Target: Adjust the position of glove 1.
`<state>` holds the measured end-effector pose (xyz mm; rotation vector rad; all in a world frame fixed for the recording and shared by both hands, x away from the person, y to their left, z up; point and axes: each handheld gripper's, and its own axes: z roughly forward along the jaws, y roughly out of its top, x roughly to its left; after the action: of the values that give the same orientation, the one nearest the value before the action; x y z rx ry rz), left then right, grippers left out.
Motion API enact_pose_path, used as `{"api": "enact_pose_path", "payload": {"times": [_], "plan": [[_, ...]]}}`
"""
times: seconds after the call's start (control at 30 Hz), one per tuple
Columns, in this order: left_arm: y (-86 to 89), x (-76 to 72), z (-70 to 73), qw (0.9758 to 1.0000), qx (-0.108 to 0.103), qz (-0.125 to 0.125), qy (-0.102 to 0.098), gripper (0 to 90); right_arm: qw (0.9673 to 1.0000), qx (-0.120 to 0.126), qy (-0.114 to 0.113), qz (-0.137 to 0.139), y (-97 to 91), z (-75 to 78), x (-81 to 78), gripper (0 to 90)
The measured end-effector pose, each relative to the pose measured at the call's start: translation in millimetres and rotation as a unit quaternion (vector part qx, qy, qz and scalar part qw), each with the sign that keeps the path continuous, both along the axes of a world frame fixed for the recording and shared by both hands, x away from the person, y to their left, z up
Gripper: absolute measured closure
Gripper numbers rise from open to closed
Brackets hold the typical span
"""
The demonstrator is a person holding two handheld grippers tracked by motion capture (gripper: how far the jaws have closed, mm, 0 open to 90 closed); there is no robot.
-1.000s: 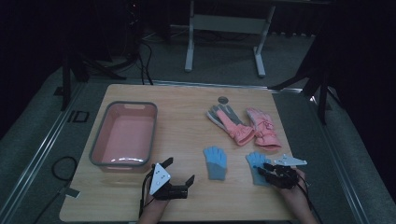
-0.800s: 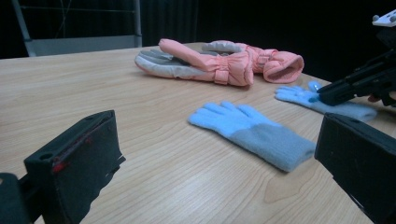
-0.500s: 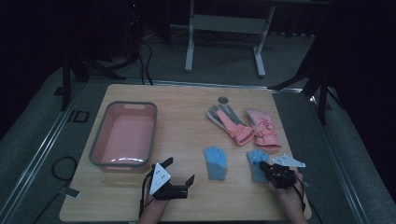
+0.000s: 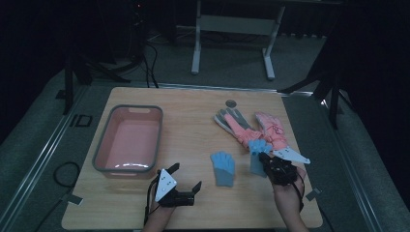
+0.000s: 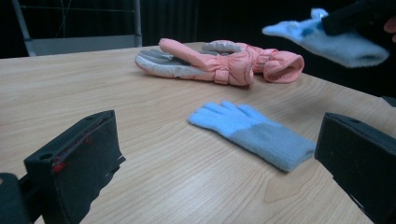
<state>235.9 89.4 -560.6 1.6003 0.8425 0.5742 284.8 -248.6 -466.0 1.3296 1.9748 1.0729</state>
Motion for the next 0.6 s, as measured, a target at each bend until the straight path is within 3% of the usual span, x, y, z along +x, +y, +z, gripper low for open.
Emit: {"api": "enact_pose_path", "payload": {"times": [0.13,0.3,0.6], "plan": [[0.2,0.0,-0.1,1.0000,-0.001,0.000,0.000,0.3,0.9998,0.007,-0.001,0.016,20.5,4.3,-0.7,86.6],[0.3,0.0,-0.1,1.0000,-0.002,-0.001,0.000,0.3,0.9971,0.013,0.004,0.074,44.8,0.9,0.5,86.6],[0.4,0.0,-0.2,1.0000,-0.003,-0.001,0.000,0.3,0.9929,0.009,0.025,0.116,71.9,-14.4,6.5,86.5]]}}
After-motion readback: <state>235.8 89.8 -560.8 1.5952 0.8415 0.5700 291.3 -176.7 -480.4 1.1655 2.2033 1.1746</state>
